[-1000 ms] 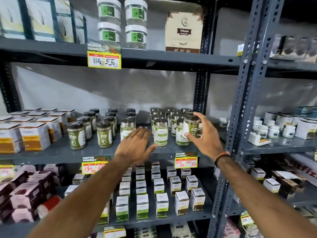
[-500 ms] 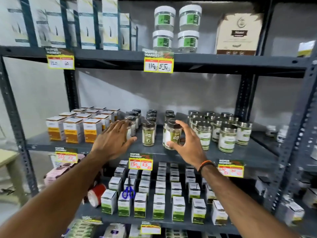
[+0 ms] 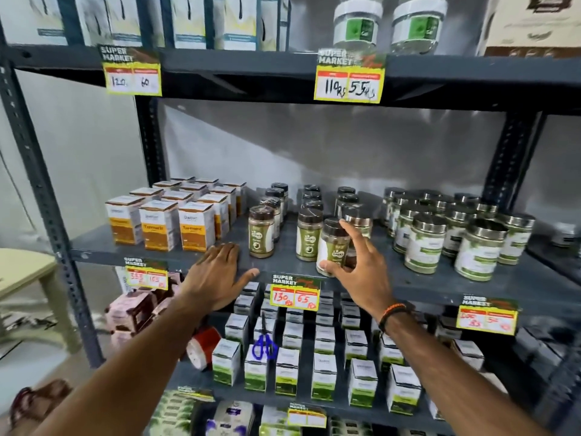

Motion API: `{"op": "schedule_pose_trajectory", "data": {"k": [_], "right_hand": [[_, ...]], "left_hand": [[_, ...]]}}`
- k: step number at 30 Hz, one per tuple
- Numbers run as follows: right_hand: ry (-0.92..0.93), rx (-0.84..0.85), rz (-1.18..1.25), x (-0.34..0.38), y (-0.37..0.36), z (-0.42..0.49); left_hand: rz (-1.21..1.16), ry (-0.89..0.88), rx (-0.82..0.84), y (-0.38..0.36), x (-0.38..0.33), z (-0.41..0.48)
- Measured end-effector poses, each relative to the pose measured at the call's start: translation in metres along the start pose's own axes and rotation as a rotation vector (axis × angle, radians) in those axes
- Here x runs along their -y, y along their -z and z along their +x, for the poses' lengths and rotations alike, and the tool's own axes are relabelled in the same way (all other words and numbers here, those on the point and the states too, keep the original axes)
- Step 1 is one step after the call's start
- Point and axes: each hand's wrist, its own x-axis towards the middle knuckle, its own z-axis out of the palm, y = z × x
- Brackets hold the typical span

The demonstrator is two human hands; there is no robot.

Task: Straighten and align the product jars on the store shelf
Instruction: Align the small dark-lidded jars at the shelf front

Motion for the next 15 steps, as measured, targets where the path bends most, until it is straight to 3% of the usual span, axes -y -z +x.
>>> {"op": "schedule_pose_trajectory", "data": {"k": [15], "right_hand": [[-0.174, 0.027, -0.017, 0.011, 0.001, -0.013]], "left_hand": [[0.025, -0.039, 0.005, -0.005, 0.006, 0.006]]}}
